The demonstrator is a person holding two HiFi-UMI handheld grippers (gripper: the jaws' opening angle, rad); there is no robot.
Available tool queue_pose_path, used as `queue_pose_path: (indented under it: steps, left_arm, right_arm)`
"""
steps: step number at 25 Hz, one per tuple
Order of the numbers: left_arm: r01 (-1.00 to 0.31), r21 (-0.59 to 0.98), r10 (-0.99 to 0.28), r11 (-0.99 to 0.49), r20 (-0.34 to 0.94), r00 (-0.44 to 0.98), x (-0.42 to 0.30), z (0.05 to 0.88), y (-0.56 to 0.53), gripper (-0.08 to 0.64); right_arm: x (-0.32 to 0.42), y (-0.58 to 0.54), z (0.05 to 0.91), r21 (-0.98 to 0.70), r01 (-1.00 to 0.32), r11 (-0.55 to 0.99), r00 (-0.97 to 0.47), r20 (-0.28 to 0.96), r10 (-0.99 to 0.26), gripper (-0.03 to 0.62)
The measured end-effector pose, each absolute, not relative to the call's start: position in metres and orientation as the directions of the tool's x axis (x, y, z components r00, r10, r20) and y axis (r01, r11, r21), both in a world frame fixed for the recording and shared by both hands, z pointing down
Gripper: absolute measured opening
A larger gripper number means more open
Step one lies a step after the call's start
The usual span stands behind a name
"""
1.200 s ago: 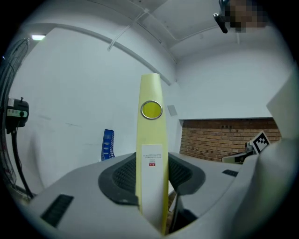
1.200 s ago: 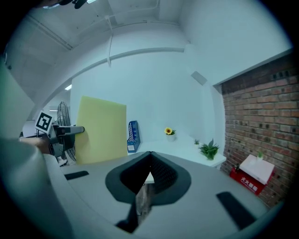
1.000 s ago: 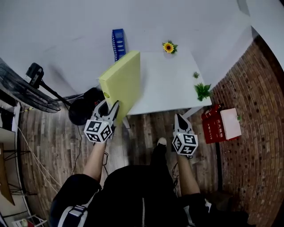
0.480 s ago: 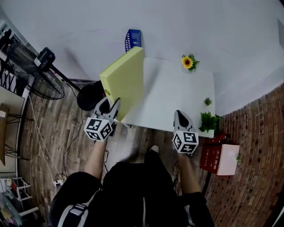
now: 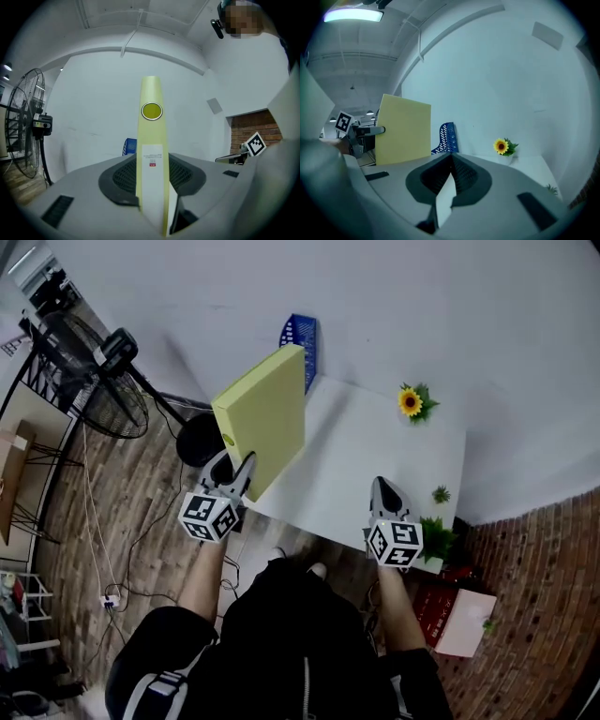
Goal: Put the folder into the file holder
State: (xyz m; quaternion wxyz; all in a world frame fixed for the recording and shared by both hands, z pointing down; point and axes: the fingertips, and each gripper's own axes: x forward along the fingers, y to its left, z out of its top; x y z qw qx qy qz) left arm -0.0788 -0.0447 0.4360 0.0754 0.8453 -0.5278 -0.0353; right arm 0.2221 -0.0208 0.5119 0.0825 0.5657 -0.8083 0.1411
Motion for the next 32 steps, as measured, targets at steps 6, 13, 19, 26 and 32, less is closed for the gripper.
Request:
queue_pose_path:
  steps: [6, 13, 19, 26, 32]
  left_arm:
    - [-0.902, 0.175, -0.915, -0.395, 0.009, 0.403, -0.081, 0.439, -0.055, 0.189]
    - [-0.912, 0.180, -0.928, -0.367, -0.001, 0.373, -0.088, 0.440, -0.073, 0.189]
    - [-0.922, 0.168, -0.937, -0.348, -0.022, 0.349, -0.104, 0.430, -0.094, 0.189]
    - [-0.927, 0.150, -0.939, -0.343, -0.048, 0.339, -0.122, 0.417, -0.125, 0.189]
    - [-0.925, 0.146, -0.936, -0.351, -0.065, 0.345, -0.129, 0.411, -0.155, 0.189]
  right_arm:
    - [0.220, -0.037, 0.515, -0.133, -0.925, 0.356, -0.380, 0.297, -0.876, 0.005]
    - [0.218, -0.065, 0.517, -0.128, -0.918, 0.375, -0.396, 0.303, -0.867, 0.005]
    - [0.206, -0.088, 0.518, -0.130, -0.911, 0.392, -0.413, 0.308, -0.857, 0.005]
    - [0.192, -0.111, 0.518, -0.127, -0.908, 0.399, -0.418, 0.315, -0.852, 0.005]
    - [0.186, -0.133, 0.518, -0.119, -0.912, 0.394, -0.410, 0.321, -0.853, 0.005]
